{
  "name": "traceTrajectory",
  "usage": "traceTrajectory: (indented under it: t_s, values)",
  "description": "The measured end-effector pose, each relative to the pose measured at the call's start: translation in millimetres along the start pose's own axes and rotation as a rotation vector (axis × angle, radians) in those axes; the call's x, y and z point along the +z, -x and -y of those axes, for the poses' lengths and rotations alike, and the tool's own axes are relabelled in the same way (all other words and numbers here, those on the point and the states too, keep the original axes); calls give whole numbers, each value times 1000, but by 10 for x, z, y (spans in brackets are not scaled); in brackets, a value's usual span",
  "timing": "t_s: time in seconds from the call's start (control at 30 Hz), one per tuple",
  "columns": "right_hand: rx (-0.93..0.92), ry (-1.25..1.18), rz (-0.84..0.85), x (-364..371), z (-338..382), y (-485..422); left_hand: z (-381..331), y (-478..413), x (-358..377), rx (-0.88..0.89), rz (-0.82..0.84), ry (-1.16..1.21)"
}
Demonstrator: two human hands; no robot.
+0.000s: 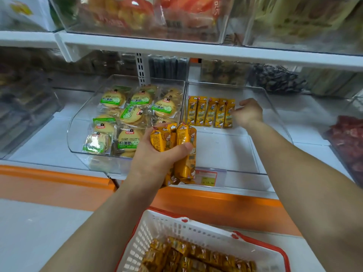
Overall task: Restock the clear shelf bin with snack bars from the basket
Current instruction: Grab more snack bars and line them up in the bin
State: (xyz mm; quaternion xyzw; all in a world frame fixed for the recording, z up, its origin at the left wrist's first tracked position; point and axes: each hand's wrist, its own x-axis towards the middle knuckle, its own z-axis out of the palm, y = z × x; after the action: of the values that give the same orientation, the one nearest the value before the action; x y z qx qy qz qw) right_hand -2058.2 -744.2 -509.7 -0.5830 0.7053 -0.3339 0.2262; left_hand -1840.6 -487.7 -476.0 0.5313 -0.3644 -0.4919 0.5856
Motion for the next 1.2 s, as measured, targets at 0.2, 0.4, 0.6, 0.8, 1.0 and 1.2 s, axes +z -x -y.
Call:
traceTrajectory:
  t_s: [0.2, 0.4, 0.6, 0.8, 1.0, 1.2]
  values:
    - [-169, -23, 4, -389, 290, 651, -26, 78, 73, -40, 20, 68]
    - [-166, -471, 713, -1022, 351, 1991, -42, 317, 294, -177, 94, 165]
    - [-114, -514, 771, -1159, 204, 2398, -44, 582, 479, -210, 220, 171]
    - [-90, -565, 791, -1234, 148, 2385, -15, 689, 490, -216, 238, 174]
    - [-97, -744, 633, -1378, 86, 2187, -26, 572, 434, -179, 158, 141]
    - [-328, -282, 261, -1451, 5, 1614, -33, 402, 356, -85, 125, 1]
